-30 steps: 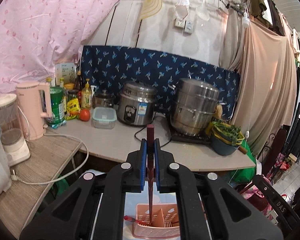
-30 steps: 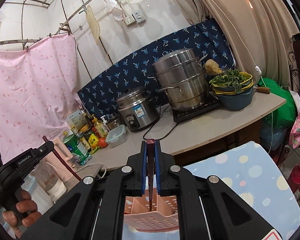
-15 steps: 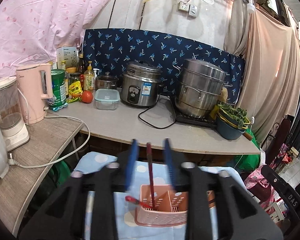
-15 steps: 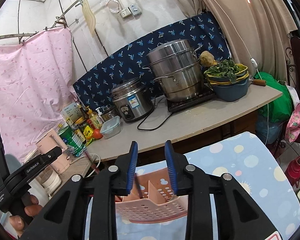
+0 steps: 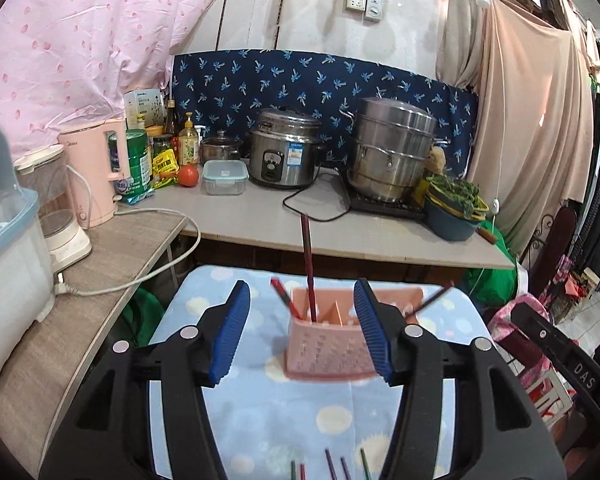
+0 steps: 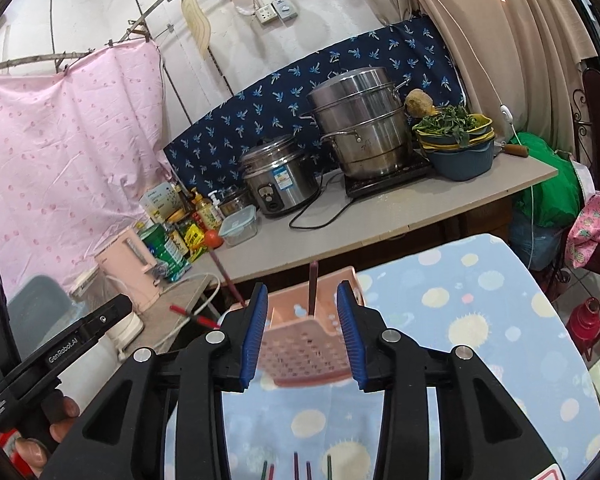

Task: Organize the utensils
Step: 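Move both tools back to the table and grasp a green chopstick with the right tool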

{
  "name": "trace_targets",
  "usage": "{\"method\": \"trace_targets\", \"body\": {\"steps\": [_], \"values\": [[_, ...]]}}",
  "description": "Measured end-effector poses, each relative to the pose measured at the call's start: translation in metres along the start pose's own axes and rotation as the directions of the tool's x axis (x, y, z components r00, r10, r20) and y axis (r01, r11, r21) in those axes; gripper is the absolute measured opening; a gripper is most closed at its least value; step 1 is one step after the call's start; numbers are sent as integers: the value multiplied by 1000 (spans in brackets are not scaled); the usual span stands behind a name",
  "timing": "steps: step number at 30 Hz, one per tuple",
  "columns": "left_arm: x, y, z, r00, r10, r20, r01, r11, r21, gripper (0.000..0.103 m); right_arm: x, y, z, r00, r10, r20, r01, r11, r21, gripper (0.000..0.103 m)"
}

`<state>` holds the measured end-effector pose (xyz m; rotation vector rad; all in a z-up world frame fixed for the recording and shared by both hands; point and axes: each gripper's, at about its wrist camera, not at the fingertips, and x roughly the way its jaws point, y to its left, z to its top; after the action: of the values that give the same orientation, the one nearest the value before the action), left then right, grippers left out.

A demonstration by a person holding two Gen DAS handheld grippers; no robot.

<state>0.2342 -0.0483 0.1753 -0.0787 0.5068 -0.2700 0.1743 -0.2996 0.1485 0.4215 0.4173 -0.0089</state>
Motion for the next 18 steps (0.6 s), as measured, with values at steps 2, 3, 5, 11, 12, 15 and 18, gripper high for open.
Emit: {"method": "trace_targets", "body": {"steps": [2, 3, 5, 11, 12, 15, 18], "values": [[-14, 1, -14, 1000, 0, -16, 0, 1000, 5, 51, -14, 5, -12, 1000, -10, -8, 10, 1000, -28, 36], [-20, 1, -21, 1000, 2, -23, -2, 1000, 7, 52, -21, 8, -19, 1000, -17, -13, 16, 999, -47, 36], [-30, 2, -36, 999, 7, -43, -6, 1000, 17, 52, -34, 13, -34, 999, -32, -23, 30, 996, -83, 37], [-49, 9, -91, 990, 42, -136, -35, 998, 53, 53, -66, 17, -89, 992, -78, -99, 62, 986, -154, 37], [-50, 12, -100, 987, 39, -158, -32, 998, 50, 53, -71, 16, -98, 990, -84, -116, 65, 986, -156, 37], [-53, 22, -129, 972, 34, -231, -29, 999, 23, 53, -80, 12, -125, 980, -90, -175, 65, 988, -143, 37], [-56, 28, -156, 959, 41, -281, -39, 999, 12, 53, -86, 7, -151, 968, -94, -231, 63, 989, -136, 37]]}}
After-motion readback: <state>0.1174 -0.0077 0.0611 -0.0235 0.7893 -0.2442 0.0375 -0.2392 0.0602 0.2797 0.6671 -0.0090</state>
